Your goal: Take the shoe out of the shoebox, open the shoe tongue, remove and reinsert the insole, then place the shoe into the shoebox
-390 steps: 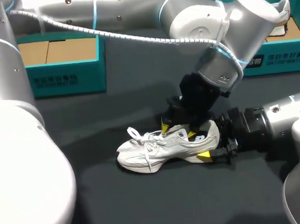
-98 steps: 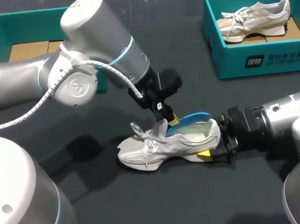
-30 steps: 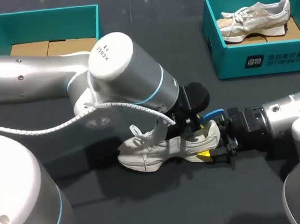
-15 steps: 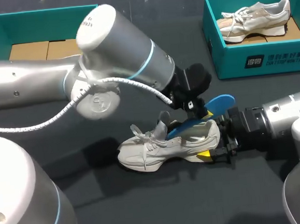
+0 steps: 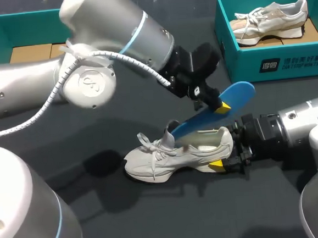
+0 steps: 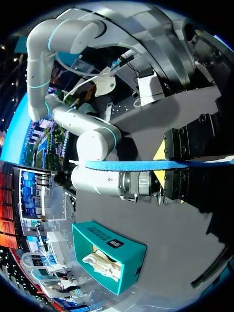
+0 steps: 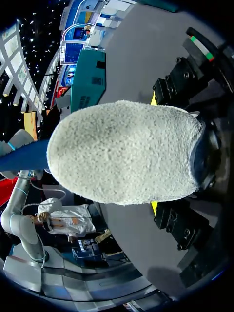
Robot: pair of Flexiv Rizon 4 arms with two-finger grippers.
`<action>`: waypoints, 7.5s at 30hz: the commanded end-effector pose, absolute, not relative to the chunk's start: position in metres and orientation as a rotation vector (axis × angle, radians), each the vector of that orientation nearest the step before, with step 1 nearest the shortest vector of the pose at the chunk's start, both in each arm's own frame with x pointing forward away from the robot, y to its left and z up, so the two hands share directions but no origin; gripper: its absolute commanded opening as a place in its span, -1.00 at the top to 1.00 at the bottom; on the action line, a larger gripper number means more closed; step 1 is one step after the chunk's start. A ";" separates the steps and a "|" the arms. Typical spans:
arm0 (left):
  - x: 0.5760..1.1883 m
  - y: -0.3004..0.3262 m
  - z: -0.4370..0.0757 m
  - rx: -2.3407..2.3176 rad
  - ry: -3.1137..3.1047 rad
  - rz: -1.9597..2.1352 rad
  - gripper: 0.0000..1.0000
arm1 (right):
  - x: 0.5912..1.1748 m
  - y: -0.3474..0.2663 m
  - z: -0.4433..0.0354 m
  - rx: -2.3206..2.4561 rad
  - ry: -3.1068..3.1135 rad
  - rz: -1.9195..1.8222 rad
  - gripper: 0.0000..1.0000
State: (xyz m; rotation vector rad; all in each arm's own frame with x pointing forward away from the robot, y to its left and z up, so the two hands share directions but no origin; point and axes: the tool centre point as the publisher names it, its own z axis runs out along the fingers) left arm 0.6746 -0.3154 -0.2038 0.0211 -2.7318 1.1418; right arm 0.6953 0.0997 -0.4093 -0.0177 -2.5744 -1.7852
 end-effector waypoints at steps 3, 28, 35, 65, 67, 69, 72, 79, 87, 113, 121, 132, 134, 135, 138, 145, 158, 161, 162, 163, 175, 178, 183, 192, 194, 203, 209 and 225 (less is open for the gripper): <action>0.674 -0.313 -0.204 0.020 -2.732 1.144 1.00 | 0.694 0.100 -0.408 -0.020 -2.579 -1.780 1.00; 0.650 -0.279 -0.083 0.109 -2.327 1.559 1.00 | 0.694 0.100 -0.408 -0.020 -2.579 -1.780 1.00; 0.629 -0.247 -0.057 0.256 -2.236 1.747 1.00 | 0.694 0.100 -0.408 -0.020 -2.579 -1.780 1.00; 0.607 -0.204 -0.039 0.409 -2.121 1.791 1.00 | 0.694 0.100 -0.408 -0.020 -2.579 -1.780 1.00; 0.604 -0.202 -0.038 0.400 -2.112 1.792 1.00 | 0.694 0.100 -0.408 -0.020 -2.579 -1.780 1.00; 0.603 -0.201 -0.037 0.395 -2.095 1.786 1.00 | 0.694 0.100 -0.408 -0.020 -2.579 -1.780 1.00; 0.603 -0.201 -0.037 0.395 -2.095 1.786 1.00 | 0.694 0.100 -0.408 -0.020 -2.579 -1.780 1.00; 0.603 -0.201 -0.037 0.395 -2.095 1.786 1.00 | 0.694 0.100 -0.408 -0.020 -2.579 -1.780 1.00; 0.603 -0.201 -0.037 0.395 -2.095 1.786 1.00 | 0.691 0.088 -0.405 -0.047 -2.609 -1.727 -0.67; 0.603 -0.201 -0.037 0.395 -2.095 1.786 1.00 | 0.684 0.027 -0.363 -0.187 -2.864 -0.886 -1.00; 0.603 -0.201 -0.037 0.395 -2.095 1.786 1.00 | 0.684 0.027 -0.363 -0.187 -2.864 -0.886 -1.00; 0.603 -0.201 -0.037 0.395 -2.095 1.786 1.00 | 0.682 0.031 -0.353 -0.252 -2.889 -0.667 -1.00; 0.603 -0.201 -0.037 0.395 -2.095 1.786 1.00 | 0.678 0.031 -0.347 -0.278 -2.893 -0.563 -1.00; 0.603 -0.201 -0.037 0.395 -2.095 1.786 1.00 | 0.677 0.031 -0.345 -0.305 -2.898 -0.505 -1.00; 0.603 -0.201 -0.037 0.395 -2.095 1.786 1.00 | 0.674 0.031 -0.340 -0.320 -2.919 -0.377 -1.00; 0.603 -0.201 -0.037 0.395 -2.095 1.786 1.00 | 0.665 0.035 -0.333 -0.328 -2.973 -0.202 -1.00; 0.603 -0.201 -0.037 0.395 -2.095 1.786 1.00 | 0.664 0.038 -0.329 -0.303 -3.030 -0.152 -1.00; 0.603 -0.201 -0.037 0.395 -2.095 1.786 1.00 | 0.667 0.041 -0.325 -0.311 -3.061 -0.154 -1.00; 0.603 -0.201 -0.037 0.395 -2.095 1.786 1.00 | 0.668 0.041 -0.324 -0.309 -3.073 -0.157 -1.00; 0.603 -0.201 -0.037 0.395 -2.095 1.786 1.00 | 0.669 0.041 -0.323 -0.307 -3.078 -0.158 -1.00; 0.603 -0.201 -0.037 0.395 -2.095 1.786 1.00 | 0.679 0.059 -0.316 -0.233 -3.112 -0.155 -1.00; 0.603 -0.201 -0.037 0.395 -2.095 1.786 1.00 | 0.685 0.069 -0.312 -0.205 -3.128 -0.149 -1.00; 0.603 -0.201 -0.037 0.395 -2.095 1.786 1.00 | 0.697 0.085 -0.311 -0.162 -3.144 -0.128 -1.00; 0.603 -0.201 -0.037 0.395 -2.095 1.786 1.00 | 0.716 0.108 -0.319 -0.069 -3.150 -0.094 -1.00; 0.603 -0.201 -0.037 0.395 -2.095 1.786 1.00 | 0.719 0.111 -0.321 -0.051 -3.150 -0.098 -1.00; 0.603 -0.201 -0.037 0.395 -2.095 1.786 1.00 | 0.728 0.126 -0.334 -0.008 -3.144 -0.094 -1.00; 0.603 -0.201 -0.037 0.395 -2.095 1.786 1.00 | 0.731 0.132 -0.344 0.000 -3.132 -0.066 -1.00; 0.603 -0.201 -0.037 0.395 -2.095 1.786 1.00 | 0.732 0.131 -0.373 -0.005 -3.084 -0.051 0.02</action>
